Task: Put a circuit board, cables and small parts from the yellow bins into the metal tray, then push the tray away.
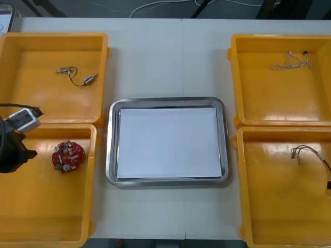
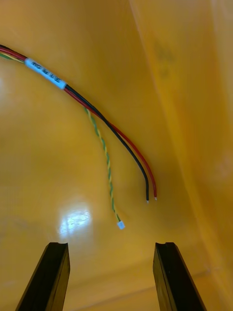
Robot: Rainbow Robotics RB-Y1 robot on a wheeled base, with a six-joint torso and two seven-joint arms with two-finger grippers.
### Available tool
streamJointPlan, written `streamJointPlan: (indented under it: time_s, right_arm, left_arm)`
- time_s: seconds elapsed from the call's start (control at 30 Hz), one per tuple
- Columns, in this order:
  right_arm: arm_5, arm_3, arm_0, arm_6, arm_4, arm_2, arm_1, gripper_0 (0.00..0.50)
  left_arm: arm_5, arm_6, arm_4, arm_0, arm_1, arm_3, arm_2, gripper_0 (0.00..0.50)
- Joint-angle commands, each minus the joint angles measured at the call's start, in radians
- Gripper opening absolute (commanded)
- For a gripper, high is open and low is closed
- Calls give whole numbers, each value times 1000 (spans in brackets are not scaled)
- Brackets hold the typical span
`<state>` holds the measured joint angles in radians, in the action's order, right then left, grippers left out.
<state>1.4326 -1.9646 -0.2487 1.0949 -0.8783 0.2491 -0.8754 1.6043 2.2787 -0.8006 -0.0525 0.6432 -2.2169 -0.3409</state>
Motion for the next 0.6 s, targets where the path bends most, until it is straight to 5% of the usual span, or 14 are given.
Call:
streamJointPlan:
  time_s: [0.03, 0.6]
  right_arm:
    - [-6, 6, -26, -10, 28, 32, 39, 500]
    - [-98, 32, -50, 3, 113, -5, 115, 500]
  left_arm:
    - [-72, 119, -3, -72, -13, 0, 31, 500]
    - [-178, 305, -22, -170, -26, 42, 85, 500]
